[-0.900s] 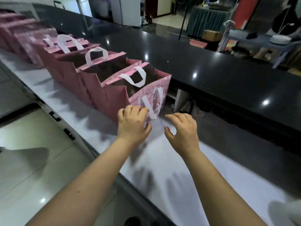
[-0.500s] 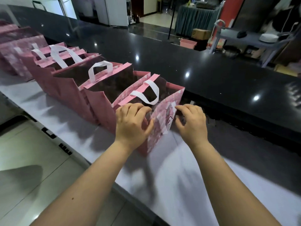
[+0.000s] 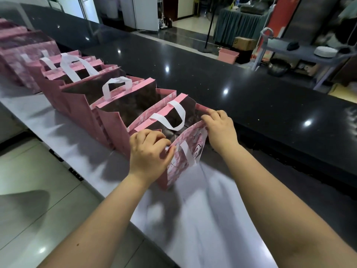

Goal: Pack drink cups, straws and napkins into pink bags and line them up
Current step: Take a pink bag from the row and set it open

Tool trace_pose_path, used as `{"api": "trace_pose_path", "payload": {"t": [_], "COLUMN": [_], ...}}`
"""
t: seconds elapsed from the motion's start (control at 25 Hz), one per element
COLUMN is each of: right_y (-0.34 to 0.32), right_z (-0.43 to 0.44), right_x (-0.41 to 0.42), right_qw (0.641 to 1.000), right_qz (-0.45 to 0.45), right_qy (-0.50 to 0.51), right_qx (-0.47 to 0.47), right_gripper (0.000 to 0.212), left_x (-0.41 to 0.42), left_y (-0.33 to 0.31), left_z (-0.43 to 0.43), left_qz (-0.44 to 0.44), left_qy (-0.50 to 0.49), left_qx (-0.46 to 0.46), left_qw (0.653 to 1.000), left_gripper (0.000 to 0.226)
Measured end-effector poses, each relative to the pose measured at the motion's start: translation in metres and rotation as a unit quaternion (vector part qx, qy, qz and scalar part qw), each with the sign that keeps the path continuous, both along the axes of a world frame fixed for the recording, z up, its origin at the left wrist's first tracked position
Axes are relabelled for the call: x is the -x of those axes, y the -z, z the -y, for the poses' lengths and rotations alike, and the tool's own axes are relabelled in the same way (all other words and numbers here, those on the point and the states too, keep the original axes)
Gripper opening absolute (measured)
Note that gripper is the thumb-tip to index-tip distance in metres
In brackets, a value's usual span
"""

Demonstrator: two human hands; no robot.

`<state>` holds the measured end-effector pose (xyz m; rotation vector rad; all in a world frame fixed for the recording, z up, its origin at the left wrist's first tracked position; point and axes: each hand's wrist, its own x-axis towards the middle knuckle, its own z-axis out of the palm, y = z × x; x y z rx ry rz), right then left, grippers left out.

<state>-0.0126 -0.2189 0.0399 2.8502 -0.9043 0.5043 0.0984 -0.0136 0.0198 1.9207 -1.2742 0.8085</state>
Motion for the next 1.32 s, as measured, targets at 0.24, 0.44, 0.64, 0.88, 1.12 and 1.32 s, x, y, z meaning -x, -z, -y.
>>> {"api": "trace_pose_path", "payload": {"t": [0.24, 0.44, 0.64, 0.88, 1.12, 1.32], "right_y": [0.005, 0.010, 0.016, 0.012, 0.017, 0.012], "right_z": [-0.006, -0.027, -0.052, -0.107, -0.160, -0.185], "right_x": [0.049, 0.115, 0.181, 0.243, 0.315, 0.367], "right_qw": [0.992, 0.988, 0.990, 0.979, 0.959, 0.941], "right_qz": [0.095, 0.115, 0.122, 0.166, 0.159, 0.153], "right_qy": [-0.055, -0.064, -0.008, 0.078, 0.208, 0.275], "right_qx": [0.056, 0.077, 0.066, 0.093, 0.106, 0.121], "right_gripper": [0.025, 0.023, 0.025, 0.022, 0.022, 0.023], "left_x": [0.021, 0.055, 0.092, 0.141, 0.197, 0.244], "left_y": [0.003, 0.008, 0.009, 0.005, -0.001, -0.004], "left_z": [-0.010, -0.014, -0.008, -0.010, -0.003, 0.006], "left_qz": [-0.009, 0.014, 0.053, 0.061, 0.062, 0.056], "left_qy": [-0.046, -0.033, 0.023, 0.135, 0.234, 0.289], "left_qx": [0.009, 0.031, 0.017, -0.004, -0.039, -0.051], "left_qw": [0.999, 0.999, 0.998, 0.989, 0.969, 0.954], "left_gripper": [0.014, 0.015, 0.010, 0.014, 0.009, 0.007]}}
